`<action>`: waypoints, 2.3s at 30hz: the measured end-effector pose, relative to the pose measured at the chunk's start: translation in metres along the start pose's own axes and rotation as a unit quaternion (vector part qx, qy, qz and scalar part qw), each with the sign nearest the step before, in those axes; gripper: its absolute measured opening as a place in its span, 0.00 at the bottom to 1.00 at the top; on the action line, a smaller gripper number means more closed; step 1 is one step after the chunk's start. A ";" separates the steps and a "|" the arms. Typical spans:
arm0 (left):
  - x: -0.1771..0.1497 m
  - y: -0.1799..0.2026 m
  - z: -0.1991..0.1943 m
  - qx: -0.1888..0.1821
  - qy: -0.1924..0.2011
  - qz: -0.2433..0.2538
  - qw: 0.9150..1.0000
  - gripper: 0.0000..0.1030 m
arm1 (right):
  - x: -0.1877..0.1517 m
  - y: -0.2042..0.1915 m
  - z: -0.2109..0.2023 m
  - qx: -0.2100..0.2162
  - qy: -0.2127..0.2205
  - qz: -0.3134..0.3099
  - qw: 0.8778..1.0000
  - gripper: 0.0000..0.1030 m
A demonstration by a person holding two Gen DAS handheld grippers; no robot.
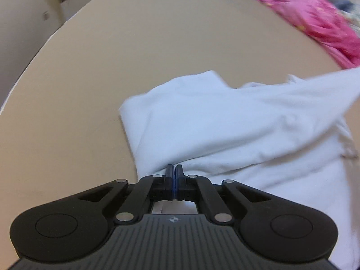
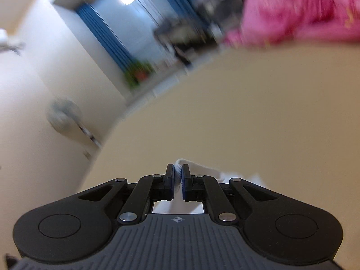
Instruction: Fold small clothes
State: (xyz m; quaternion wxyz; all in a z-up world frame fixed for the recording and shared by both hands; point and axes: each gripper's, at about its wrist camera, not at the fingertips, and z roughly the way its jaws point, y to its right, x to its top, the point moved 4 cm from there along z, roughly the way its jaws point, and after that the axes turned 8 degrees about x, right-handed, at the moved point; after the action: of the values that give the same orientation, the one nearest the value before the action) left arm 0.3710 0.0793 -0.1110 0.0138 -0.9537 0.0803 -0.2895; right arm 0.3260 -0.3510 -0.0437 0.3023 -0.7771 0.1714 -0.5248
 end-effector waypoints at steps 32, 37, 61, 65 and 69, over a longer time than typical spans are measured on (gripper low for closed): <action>-0.021 -0.030 -0.024 -0.003 -0.015 -0.052 0.999 0.24 | -0.045 0.085 -0.021 -0.166 -0.112 -0.074 0.977 0.40; -0.035 -0.004 -0.030 0.078 -0.038 -0.007 0.996 0.25 | -0.068 0.104 -0.024 -0.189 -0.176 -0.044 0.965 0.47; -0.246 -0.001 -0.186 0.049 -0.071 -0.128 0.988 0.40 | -0.134 0.077 -0.296 -0.159 -0.224 0.022 0.961 0.48; -0.269 -0.012 -0.166 0.029 -0.132 -0.161 0.978 0.37 | -0.157 0.083 -0.301 -0.138 -0.283 0.027 0.949 0.47; -0.278 -0.012 -0.158 0.035 -0.153 -0.141 0.978 0.36 | -0.174 0.084 -0.299 -0.149 -0.330 0.013 0.932 0.46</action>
State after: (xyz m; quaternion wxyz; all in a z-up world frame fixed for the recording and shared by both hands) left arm 0.0571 0.1390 -0.1315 0.0180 -0.9873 -0.0685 -0.1423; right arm -0.0128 -0.3993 -0.1426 0.2294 -0.9404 0.1484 -0.2026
